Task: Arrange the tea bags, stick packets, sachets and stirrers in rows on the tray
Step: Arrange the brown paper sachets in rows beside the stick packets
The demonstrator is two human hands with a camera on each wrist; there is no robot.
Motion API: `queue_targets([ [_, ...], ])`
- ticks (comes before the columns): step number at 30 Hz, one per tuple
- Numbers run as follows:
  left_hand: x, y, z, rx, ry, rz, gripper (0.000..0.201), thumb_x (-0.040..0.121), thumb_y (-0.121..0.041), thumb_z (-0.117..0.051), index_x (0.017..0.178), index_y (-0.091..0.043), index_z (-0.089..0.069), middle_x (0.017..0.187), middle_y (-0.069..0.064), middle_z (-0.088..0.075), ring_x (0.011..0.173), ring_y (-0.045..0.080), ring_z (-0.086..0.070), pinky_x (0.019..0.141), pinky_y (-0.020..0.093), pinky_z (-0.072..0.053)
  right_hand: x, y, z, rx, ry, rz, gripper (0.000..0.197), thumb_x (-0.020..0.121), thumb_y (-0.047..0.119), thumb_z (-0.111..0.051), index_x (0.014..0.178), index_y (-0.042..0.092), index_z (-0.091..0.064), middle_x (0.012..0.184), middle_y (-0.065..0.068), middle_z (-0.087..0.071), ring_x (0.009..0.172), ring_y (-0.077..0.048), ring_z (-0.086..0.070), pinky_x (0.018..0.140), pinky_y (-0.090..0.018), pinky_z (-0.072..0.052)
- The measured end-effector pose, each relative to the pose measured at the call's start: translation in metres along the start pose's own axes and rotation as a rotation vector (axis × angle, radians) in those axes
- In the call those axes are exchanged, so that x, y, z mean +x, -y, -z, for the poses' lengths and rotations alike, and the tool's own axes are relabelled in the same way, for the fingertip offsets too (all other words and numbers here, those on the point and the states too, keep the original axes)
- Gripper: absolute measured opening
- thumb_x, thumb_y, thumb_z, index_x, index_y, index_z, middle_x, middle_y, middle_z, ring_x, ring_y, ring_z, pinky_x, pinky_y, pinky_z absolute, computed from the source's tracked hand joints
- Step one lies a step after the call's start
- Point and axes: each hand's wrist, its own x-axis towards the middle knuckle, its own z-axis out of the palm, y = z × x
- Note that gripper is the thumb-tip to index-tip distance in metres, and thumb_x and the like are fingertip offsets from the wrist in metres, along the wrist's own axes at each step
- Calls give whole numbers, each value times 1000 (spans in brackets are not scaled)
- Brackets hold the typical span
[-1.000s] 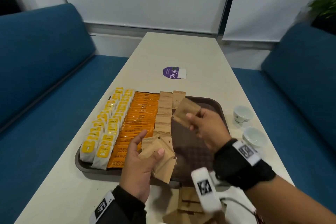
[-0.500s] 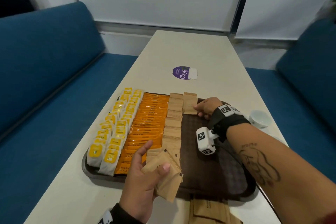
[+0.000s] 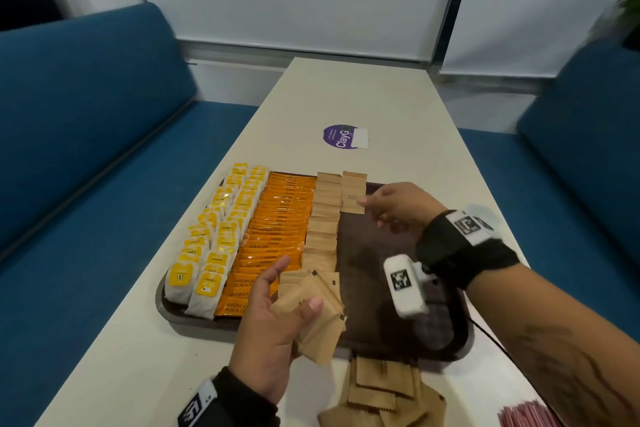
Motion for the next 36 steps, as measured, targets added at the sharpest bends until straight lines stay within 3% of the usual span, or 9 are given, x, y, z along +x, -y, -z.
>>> queue_targets([
  [5,-6,7,-11,-31,27,-12,54,64,-14,-64,110,-40,-54,114,4,-65,94,26,-64,58,36,-50,-92,-7,-22,-96,332,84,20,73,21,-78,82,15,-61,69,2,-64,57,-9,-55,56,-23,-42],
  [11,-14,15,-25,-10,35,19,24,96,-30,-40,111,-41,-55,119,7,-63,98,28,-63,67,42,-52,-129,-29,-41,129,139,12,23,73,6,-77,84,7,-57,87,-13,-68,79,-25,-65,64,-30,-56],
  [13,-18,16,-28,-17,56,47,28,94,-25,-45,116,-39,-55,120,7,-61,99,28,-61,69,43,-51,-132,-34,-38,155,116,0,22,74,9,-77,84,7,-57,92,-17,-67,86,-32,-66,69,-34,-58],
  [15,-21,17,-27,-16,88,62,48,88,-2,-54,120,-36,-52,121,8,-60,101,30,-59,68,42,-51,-134,-38,-35,175,109,-10,22,75,8,-76,84,6,-56,91,-19,-66,85,-33,-65,69,-37,-58],
  [18,-24,19,-23,46,133,88,74,77,23,-51,123,-36,-48,120,8,-58,107,33,-57,69,44,-52,-135,-40,-32,151,120,-7,28,74,5,-77,89,9,-54,95,-14,-65,81,-22,-67,61,-28,-57],
  [22,-24,19,-15,156,185,122,73,71,16,-64,120,-36,-49,114,9,-63,103,33,-60,69,46,-53,-135,-31,-26,-270,227,209,56,70,10,-80,114,35,-54,112,11,-49,91,-4,-54,71,-16,-51],
  [25,-25,18,-12,202,197,116,67,68,5,-71,119,-34,-52,114,9,-64,102,32,-62,69,44,-54,-133,-21,-27,-496,260,315,50,70,16,-80,112,35,-62,100,21,-49,89,1,-50,74,-12,-42],
  [30,-23,14,-7,203,206,117,74,52,-2,-77,115,-35,-54,116,10,-62,105,32,-61,70,44,-55,-126,-16,-29,-504,226,265,31,71,13,-79,82,32,-58,84,13,-59,75,-1,-54,66,-13,-47],
  [36,-12,4,2,119,165,97,70,61,12,-69,111,-35,-55,112,6,-64,104,31,-60,69,42,-53,-111,-8,-22,-350,374,143,23,75,9,-76,89,23,-63,82,6,-65,77,-8,-61,76,-22,-51],
])
